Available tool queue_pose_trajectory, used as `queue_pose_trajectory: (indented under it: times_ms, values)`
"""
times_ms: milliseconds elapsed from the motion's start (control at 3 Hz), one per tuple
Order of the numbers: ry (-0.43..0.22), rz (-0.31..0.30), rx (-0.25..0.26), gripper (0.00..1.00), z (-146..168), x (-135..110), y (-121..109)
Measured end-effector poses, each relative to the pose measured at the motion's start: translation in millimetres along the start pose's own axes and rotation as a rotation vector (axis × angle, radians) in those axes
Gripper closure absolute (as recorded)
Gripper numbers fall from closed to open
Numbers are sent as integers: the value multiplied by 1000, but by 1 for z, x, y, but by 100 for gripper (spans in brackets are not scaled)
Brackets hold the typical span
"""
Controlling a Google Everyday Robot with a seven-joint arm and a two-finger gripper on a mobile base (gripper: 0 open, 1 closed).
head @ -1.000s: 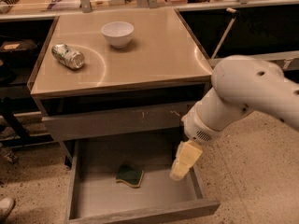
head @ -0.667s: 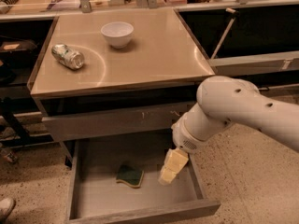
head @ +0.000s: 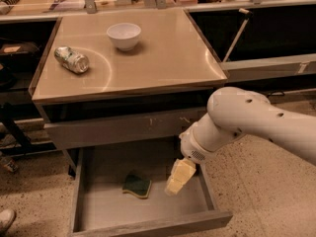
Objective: Pick sponge from middle drawer and place on counter
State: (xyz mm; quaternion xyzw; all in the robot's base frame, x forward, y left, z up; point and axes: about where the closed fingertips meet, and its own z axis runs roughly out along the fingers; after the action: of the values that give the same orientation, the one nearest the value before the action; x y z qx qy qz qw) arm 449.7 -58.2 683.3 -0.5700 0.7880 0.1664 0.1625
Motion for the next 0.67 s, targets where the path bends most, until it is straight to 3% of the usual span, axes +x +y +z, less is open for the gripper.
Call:
queue_pose_trajectory:
  times_ms: [333, 667]
  values:
    - [-32, 32, 28, 0, 92, -6, -39]
    - [-31, 32, 28, 0, 92, -6, -39]
